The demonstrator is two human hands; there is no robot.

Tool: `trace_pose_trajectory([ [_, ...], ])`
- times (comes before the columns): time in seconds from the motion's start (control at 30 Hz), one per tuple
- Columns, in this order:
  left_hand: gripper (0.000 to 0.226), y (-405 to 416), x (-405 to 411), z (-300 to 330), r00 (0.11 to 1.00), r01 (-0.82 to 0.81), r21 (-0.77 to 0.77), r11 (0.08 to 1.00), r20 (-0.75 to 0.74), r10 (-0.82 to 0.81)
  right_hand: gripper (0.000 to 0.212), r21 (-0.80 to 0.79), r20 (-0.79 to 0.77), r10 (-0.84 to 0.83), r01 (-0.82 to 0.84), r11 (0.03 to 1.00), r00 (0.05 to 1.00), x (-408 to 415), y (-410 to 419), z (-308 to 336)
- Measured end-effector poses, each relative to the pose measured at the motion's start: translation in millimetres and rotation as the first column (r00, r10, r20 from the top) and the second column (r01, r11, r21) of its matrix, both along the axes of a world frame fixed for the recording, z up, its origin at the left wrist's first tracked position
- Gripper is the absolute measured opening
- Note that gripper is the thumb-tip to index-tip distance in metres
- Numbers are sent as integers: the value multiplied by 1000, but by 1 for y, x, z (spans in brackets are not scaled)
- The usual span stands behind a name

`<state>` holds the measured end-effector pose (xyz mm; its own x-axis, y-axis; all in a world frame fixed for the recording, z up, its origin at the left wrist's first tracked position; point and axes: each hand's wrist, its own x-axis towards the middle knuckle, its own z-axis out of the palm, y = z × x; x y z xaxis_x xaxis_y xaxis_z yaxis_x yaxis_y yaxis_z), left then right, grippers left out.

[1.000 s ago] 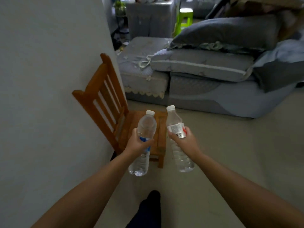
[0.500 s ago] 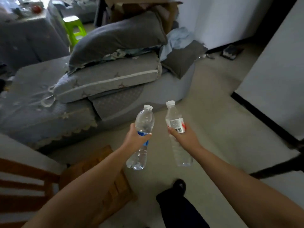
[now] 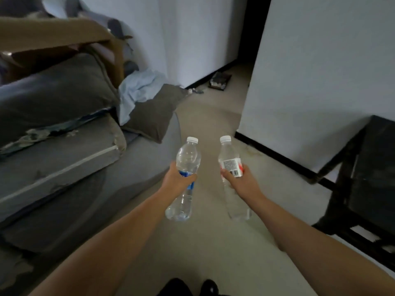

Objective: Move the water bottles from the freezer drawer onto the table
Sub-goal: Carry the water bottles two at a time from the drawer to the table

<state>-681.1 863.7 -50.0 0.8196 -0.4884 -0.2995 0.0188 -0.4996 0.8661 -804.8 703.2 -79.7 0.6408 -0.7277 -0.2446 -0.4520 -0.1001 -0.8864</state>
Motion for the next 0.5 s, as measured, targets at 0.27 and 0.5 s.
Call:
trace_pose_trajectory([
  [0.27,41,-164,72,-5,947,321,-60,945,-10,-322,74,87,21,-290,287,954,957,49,-124,-14],
  [0.5,56,-322,150,1,854,520,-55,852,10,-521,54,62,115,-496,492,868,861,102,-239,-4],
])
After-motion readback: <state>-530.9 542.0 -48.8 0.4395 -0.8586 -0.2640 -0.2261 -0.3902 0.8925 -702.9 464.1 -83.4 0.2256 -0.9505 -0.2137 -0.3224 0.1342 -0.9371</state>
